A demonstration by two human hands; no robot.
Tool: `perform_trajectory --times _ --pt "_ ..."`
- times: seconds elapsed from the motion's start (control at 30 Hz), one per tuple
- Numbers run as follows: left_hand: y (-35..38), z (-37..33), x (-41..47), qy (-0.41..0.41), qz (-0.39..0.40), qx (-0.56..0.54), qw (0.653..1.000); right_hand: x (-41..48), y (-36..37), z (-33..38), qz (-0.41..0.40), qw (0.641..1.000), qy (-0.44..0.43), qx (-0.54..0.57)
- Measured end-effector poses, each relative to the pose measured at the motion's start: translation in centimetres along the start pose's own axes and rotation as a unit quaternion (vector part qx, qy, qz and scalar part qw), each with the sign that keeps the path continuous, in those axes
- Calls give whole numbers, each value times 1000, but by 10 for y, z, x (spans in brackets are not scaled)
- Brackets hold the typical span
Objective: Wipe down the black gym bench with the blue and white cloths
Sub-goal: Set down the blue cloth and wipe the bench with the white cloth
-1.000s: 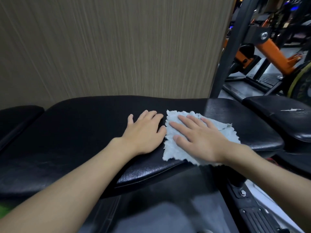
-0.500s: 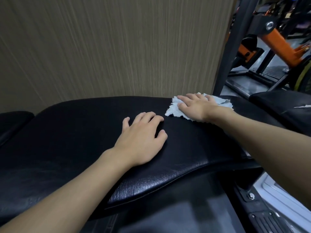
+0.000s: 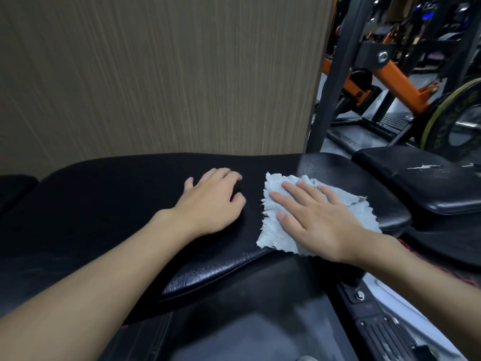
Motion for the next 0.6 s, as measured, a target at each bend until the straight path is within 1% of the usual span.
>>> perform_trajectory --times 0.1,0.2,0.3,0.43,0.6 --pt "12 -9 12 2 11 -8 1000 7 -2 -5 10 1000 -2 13" --pt "27 -8 16 -3 24 14 1000 32 1 -18 27 999 0 32" --pt "27 -7 17 4 15 21 1000 72 9 -39 42 998 20 34" --pt "26 -6 19 13 7 14 1000 124 14 -64 40 997 58 27" --pt "25 -3 20 12 11 8 1000 143 17 -75 50 994 89 37"
Point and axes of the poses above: each hand's wrist, its own x-axis towards the middle knuckle, its own y-axis out of the palm, z = x × y, the point moved 6 cm from there along x, towards the middle knuckle, and after that the axes turned 11 degrees about -x, right-handed, at the moved point
